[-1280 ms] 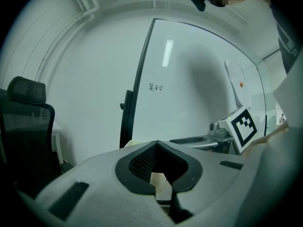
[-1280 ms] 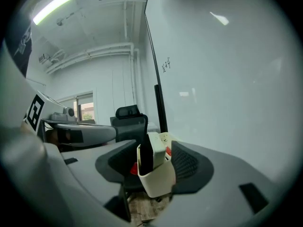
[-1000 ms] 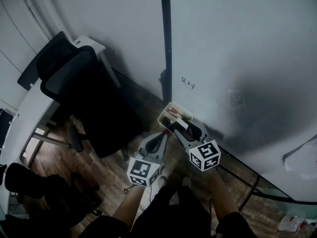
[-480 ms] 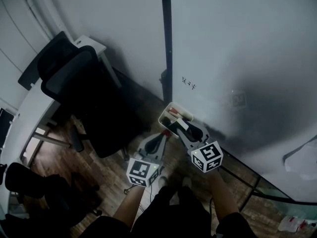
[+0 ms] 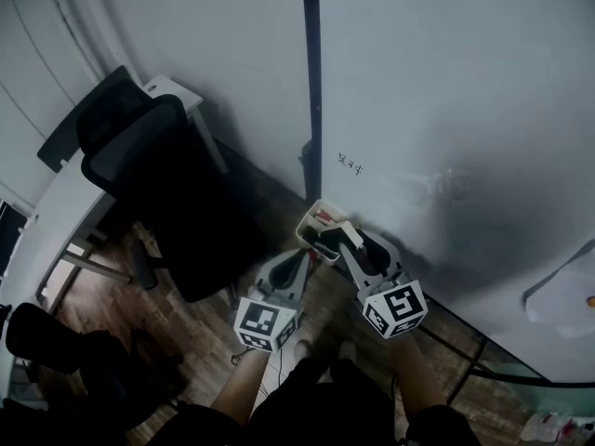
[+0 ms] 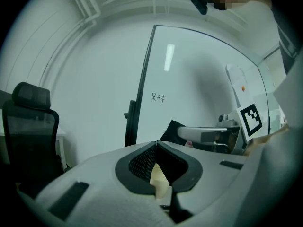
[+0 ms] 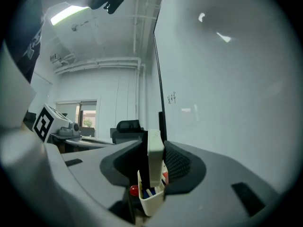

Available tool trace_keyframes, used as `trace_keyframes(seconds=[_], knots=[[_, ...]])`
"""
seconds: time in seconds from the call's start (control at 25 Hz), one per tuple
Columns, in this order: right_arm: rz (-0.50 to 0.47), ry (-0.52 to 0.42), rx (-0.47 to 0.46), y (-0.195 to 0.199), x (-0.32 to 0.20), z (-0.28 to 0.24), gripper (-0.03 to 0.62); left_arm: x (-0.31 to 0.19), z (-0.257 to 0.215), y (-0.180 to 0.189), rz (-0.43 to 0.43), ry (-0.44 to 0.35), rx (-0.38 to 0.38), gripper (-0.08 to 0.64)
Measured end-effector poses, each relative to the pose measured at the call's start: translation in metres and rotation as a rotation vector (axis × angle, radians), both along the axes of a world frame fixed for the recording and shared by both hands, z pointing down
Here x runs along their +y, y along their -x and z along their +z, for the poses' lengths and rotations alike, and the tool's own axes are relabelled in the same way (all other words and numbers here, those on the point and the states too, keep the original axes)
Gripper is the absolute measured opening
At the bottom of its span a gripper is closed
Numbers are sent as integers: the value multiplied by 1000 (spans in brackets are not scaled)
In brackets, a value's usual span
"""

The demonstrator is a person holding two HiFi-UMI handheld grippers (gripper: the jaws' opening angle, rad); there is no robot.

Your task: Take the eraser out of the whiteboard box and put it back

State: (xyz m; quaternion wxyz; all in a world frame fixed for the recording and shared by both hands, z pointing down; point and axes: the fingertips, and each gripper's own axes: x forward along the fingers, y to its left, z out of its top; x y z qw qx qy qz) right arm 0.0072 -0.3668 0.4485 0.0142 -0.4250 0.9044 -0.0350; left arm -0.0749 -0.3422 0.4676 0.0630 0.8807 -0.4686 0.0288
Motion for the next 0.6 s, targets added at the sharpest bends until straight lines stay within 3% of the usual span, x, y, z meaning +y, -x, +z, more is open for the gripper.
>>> trace_keyframes(seconds=[0.6], knots=[[49, -268, -202, -46, 70, -118, 129, 37, -89, 0, -44, -211, 52, 5]])
